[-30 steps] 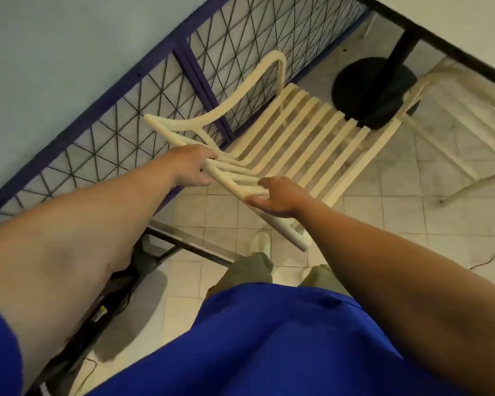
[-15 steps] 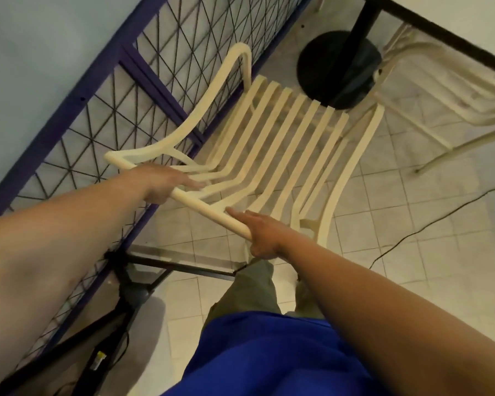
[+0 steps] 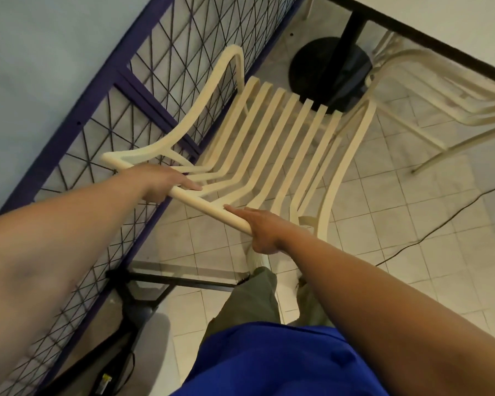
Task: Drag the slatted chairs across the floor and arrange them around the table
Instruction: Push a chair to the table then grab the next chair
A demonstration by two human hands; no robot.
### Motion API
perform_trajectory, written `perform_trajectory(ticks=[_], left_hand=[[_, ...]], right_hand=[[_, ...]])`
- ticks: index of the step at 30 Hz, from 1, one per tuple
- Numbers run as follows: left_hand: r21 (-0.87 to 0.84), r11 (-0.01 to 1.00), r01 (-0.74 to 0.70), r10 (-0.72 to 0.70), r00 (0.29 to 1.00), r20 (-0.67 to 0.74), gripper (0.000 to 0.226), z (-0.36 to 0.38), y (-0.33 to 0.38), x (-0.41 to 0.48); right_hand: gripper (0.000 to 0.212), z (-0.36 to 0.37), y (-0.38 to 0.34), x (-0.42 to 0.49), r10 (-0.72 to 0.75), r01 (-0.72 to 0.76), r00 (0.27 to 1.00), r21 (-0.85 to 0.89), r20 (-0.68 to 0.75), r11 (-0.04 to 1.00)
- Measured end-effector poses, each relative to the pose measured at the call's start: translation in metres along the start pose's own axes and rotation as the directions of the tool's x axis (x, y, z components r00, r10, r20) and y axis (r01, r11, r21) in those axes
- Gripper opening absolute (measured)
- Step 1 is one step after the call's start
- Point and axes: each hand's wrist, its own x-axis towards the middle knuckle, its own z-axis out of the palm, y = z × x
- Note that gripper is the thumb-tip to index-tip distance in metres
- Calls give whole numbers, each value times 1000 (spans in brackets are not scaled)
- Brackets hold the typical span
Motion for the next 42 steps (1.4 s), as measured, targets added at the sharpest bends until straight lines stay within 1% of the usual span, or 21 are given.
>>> perform_trajectory(ticks=[2, 5, 12, 14, 19, 23, 28, 30, 33, 37, 42], left_hand=[[13, 1000, 3, -3, 1000, 3, 92, -13, 0, 4], [5, 1000, 24, -24, 998, -52, 91, -30, 0, 13], [25, 999, 47, -43, 991, -126, 92, -57, -5, 33], [24, 998, 54, -50, 988, -144, 90, -60, -7, 38], [-6, 998, 56, -56, 989, -139, 85, -58, -14, 41], [-3, 1000, 4, -4, 992, -127, 86, -58, -17, 38], [-1, 997, -76, 76, 995, -59, 93, -64, -30, 45], [-5, 992, -126, 126, 992, -22, 96, -67, -35, 44], [4, 986, -166, 166, 986, 30, 102, -68, -43, 43], [41, 978, -202, 201, 979, 32, 110, -69, -57, 44], [81, 967, -240, 239, 971, 29, 113, -69, -60, 47]], right_hand=[[102, -10, 3, 6, 5, -5, 1000, -3, -16, 1000], [101, -29, 8, 12, 16, -16, 999, -12, -40, 1000], [100, -69, 21, 24, 9, -8, 999, 23, -32, 1000], [100, -74, 23, 27, 7, -6, 1000, 25, -17, 1000], [104, -72, 19, 32, 6, -5, 1000, 37, -15, 999], [108, -69, 16, 34, 35, -34, 999, 41, -10, 999], [100, -66, 14, 35, 127, -125, 990, 30, -64, 992], [97, -66, 14, 33, 179, -177, 981, 38, -69, 984], [96, -64, 20, 27, 220, -216, 974, 83, -51, 973], [100, -59, 26, 19, 279, -272, 959, 108, -48, 956], [102, -60, 25, 25, 277, -273, 960, 103, -28, 957]])
